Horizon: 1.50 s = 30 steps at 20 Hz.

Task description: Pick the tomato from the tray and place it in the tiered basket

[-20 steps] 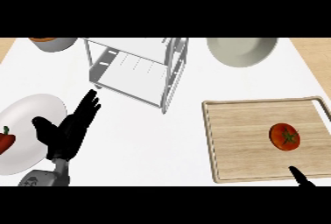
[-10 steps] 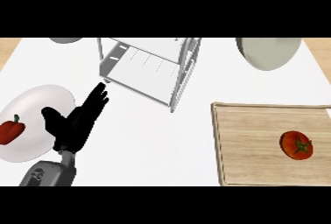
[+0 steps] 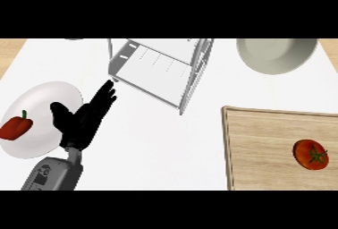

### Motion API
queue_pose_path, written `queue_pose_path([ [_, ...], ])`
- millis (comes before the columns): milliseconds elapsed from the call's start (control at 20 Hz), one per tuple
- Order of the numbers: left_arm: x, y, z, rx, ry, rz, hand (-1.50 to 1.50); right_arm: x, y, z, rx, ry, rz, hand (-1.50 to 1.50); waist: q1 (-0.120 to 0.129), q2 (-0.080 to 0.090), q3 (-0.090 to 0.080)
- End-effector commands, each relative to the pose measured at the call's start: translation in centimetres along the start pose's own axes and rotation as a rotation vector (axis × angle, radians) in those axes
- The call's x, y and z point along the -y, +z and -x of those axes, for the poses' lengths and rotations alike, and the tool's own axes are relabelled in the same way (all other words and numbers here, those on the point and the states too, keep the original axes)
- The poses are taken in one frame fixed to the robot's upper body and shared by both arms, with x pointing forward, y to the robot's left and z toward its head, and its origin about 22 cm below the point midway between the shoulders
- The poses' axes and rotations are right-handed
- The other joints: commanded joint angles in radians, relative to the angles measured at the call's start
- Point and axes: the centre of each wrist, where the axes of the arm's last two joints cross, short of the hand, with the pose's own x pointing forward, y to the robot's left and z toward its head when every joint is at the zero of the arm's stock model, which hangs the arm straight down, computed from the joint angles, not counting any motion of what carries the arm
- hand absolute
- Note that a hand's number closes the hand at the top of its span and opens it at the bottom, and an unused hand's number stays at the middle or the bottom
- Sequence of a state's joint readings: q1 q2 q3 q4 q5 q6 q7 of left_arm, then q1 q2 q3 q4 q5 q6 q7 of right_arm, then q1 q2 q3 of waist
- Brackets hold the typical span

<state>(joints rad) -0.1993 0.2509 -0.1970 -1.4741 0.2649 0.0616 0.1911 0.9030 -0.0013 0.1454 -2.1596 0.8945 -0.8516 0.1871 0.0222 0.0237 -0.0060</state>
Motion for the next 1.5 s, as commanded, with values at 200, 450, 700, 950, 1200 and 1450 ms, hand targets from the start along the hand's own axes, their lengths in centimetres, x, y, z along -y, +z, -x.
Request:
queue_pose_path([
  [200,2.0,0.0,-0.1,0.008,0.0,0.022,0.0,-2.1,-1.1,-2.7,-0.148,0.159,-0.036,-1.5,0.019,-0.001,0.001],
  [450,0.2,1.3,1.5,-0.039,0.017,-0.003,0.0,-6.3,-1.2,-6.9,-0.146,0.178,-0.088,-1.5,-0.006,-0.019,0.005],
  [700,-0.1,0.3,0.5,-0.023,0.023,-0.018,0.0,-8.8,-2.7,-8.6,-0.203,0.263,-0.101,-1.5,-0.019,-0.023,0.006],
  [950,0.8,0.2,1.6,-0.025,0.035,-0.026,0.0,-10.1,-2.3,-5.6,-0.201,0.26,-0.059,-1.5,-0.026,-0.024,0.006],
  [1200,-0.6,-0.5,0.2,-0.032,0.012,-0.021,0.0,-10.2,-3.8,-7.2,-0.217,0.233,-0.02,-1.5,-0.025,-0.024,0.006],
  [1450,0.3,-0.3,-0.4,-0.012,0.016,-0.008,0.0,-9.0,-4.3,-6.7,-0.217,0.232,-0.033,-1.5,-0.026,-0.024,0.006],
])
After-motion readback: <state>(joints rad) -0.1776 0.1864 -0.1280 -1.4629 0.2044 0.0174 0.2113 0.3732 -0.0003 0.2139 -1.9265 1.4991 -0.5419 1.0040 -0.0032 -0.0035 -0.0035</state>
